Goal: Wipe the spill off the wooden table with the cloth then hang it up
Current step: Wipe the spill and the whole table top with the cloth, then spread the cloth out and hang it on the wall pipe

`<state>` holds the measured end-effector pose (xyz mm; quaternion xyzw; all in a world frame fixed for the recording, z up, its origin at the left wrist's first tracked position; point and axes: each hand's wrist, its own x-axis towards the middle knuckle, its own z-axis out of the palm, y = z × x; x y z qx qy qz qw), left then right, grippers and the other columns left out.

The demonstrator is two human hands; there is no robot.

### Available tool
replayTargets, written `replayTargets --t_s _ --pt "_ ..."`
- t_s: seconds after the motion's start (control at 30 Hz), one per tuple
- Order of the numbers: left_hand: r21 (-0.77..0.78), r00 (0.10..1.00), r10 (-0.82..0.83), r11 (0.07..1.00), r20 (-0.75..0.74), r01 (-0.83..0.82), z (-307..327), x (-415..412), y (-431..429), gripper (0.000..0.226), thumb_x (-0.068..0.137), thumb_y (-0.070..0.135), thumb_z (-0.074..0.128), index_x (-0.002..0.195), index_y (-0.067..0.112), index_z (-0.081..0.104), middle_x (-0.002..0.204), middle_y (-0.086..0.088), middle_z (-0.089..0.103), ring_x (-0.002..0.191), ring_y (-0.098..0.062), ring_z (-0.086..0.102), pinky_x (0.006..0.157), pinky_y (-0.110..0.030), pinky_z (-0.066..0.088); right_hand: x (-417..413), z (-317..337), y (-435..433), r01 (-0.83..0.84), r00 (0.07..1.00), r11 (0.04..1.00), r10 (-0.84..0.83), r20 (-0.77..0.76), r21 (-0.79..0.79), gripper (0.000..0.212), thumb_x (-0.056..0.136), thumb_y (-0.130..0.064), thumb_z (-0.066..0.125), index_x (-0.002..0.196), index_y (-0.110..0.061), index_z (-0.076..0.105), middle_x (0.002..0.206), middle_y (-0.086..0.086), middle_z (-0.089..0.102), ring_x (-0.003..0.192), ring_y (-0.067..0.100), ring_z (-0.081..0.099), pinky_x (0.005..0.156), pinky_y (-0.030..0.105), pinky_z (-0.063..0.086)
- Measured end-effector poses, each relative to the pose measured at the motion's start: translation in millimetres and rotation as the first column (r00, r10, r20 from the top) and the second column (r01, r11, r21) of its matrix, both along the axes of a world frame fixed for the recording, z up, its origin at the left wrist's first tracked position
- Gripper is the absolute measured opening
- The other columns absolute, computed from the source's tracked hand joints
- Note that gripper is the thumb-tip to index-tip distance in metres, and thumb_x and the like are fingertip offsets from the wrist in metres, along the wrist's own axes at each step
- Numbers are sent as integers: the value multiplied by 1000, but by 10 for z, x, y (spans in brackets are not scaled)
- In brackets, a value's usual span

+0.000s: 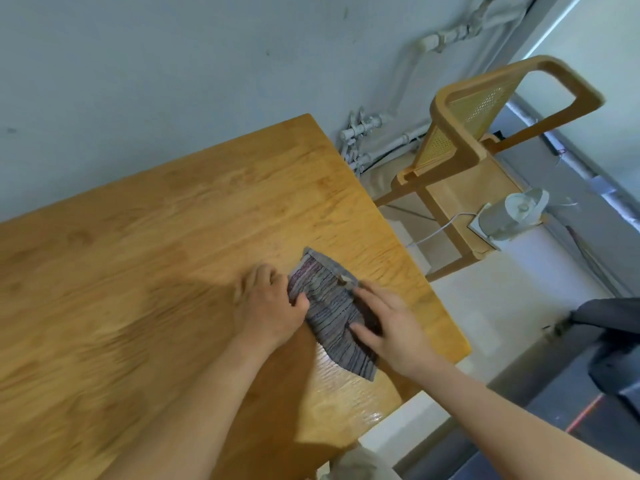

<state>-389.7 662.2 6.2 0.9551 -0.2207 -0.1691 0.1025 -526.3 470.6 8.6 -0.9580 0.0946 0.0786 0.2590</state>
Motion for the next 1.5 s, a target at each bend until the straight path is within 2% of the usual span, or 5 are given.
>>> replayTargets --t_s 0.33,0.6,1.0,1.37,1.5 --pt "102 974 110 991 -200 -91 247 -71 551 18 80 31 63 74 23 48 84 4 48 88 -18 49 60 -28 38 -7 84 -10 215 924 977 -199 -327 11 14 85 -21 66 89 -23 52 96 2 54 85 20 54 73 32 44" --pt "-75 975 -53 997 -217 37 233 51 176 49 91 29 52 138 34 41 151 8 28 140 -17 22 112 -43 28 6 148 24 552 823 777 -451 -344 303 26 83 -4 69 82 -23 52 89 1 57 80 18 52 74 34 45" --pt "-27 819 124 986 -560 -167 304 215 60 19 78 17 71 84 22 54 84 2 56 74 -13 52 62 -29 42 -27 193 -94 638 769 643 -506 -390 424 19 85 -2 69 78 -18 64 97 18 66 84 25 59 80 42 52" --pt "-466 842 -65 854 -535 -230 786 8 -262 18 93 10 57 88 25 64 87 4 67 76 -6 66 60 -12 46 -113 905 -1038 483 873 712 -435 -220 509 21 95 -9 58 90 -28 63 96 13 65 85 29 64 71 44 60" --pt "-573 885 -37 774 -465 -269 985 34 -760 24 95 13 53 89 33 65 90 3 68 85 -16 62 69 -18 46 -86 1173 -1543 466 850 648 -518 -100 603 19 91 -5 64 89 -23 72 71 -12 66 68 12 56 55 22 47"
